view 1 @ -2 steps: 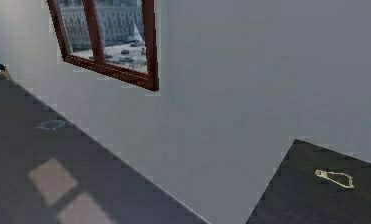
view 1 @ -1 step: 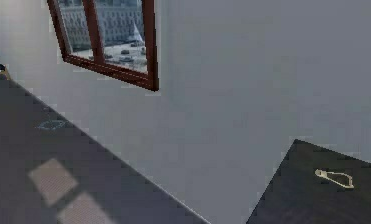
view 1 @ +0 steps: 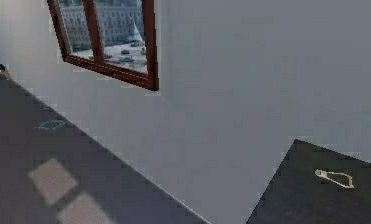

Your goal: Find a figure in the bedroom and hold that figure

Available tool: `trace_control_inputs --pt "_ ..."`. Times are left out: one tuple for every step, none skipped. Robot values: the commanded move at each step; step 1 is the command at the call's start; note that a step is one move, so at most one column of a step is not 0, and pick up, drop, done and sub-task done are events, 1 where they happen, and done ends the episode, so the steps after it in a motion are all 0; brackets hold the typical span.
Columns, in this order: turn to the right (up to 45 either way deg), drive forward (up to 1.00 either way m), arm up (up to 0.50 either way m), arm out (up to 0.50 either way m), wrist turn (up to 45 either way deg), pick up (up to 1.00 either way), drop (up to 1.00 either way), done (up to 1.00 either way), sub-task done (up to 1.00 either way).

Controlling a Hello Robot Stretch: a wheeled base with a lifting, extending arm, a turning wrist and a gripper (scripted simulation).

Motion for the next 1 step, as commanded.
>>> trace_control_inputs --pt "0.0 0.0 0.0 0.0 0.0 0.0 0.0 1.0 0.0"
